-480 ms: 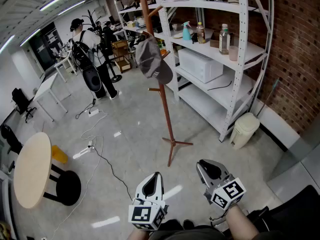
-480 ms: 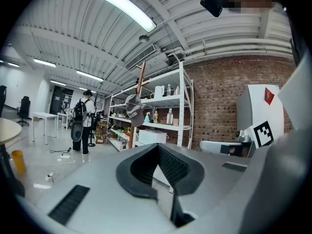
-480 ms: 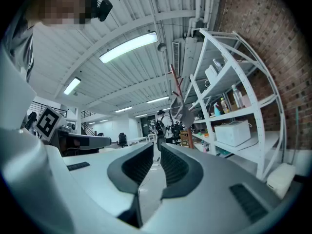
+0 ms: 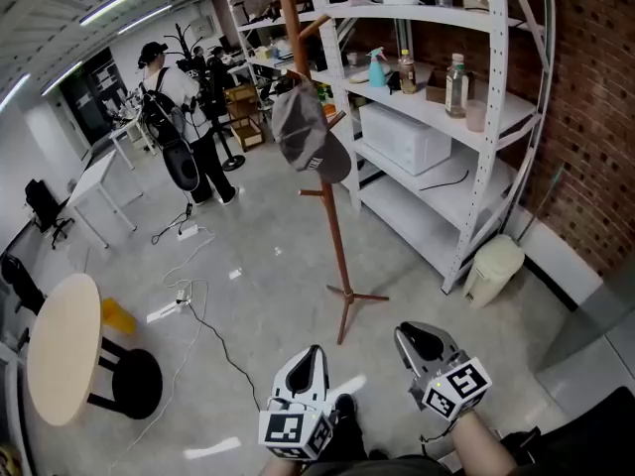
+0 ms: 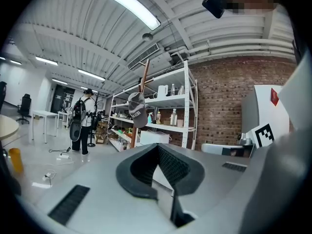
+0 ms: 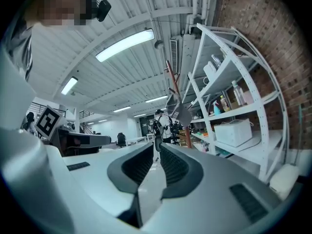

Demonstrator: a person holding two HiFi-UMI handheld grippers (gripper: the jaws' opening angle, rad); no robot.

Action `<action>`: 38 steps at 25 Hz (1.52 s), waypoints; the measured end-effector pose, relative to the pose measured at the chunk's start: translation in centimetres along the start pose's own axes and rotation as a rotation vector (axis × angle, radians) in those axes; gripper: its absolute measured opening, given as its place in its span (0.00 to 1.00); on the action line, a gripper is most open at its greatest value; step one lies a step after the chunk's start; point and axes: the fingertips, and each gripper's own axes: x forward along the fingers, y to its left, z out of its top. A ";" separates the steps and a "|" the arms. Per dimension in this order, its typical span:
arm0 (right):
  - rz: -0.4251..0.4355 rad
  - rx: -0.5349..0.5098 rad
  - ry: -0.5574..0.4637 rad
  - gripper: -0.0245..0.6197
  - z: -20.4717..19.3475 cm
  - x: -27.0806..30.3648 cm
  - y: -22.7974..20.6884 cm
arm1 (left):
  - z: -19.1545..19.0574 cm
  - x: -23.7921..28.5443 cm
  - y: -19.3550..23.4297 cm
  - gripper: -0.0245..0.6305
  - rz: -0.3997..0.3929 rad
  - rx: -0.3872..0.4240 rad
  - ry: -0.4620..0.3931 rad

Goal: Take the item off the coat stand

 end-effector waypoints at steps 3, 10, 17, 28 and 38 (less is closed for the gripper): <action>-0.013 -0.019 -0.009 0.12 0.7 2.1 -1.0 | 0.8 2.4 1.2 0.05 -0.024 -0.004 -0.020; -0.046 -0.064 -0.021 0.12 2.8 8.0 -3.5 | 2.7 8.2 4.9 0.05 -0.051 -0.051 -0.022; -0.062 -0.063 -0.052 0.12 4.4 14.3 -5.6 | 3.9 13.2 9.2 0.05 -0.070 -0.067 -0.026; -0.104 -0.143 -0.083 0.12 7.1 22.6 -7.3 | 5.5 19.5 14.4 0.05 -0.112 -0.073 -0.064; -0.135 -0.116 -0.117 0.12 8.6 26.8 -8.6 | 6.5 22.7 17.3 0.05 -0.142 -0.049 -0.088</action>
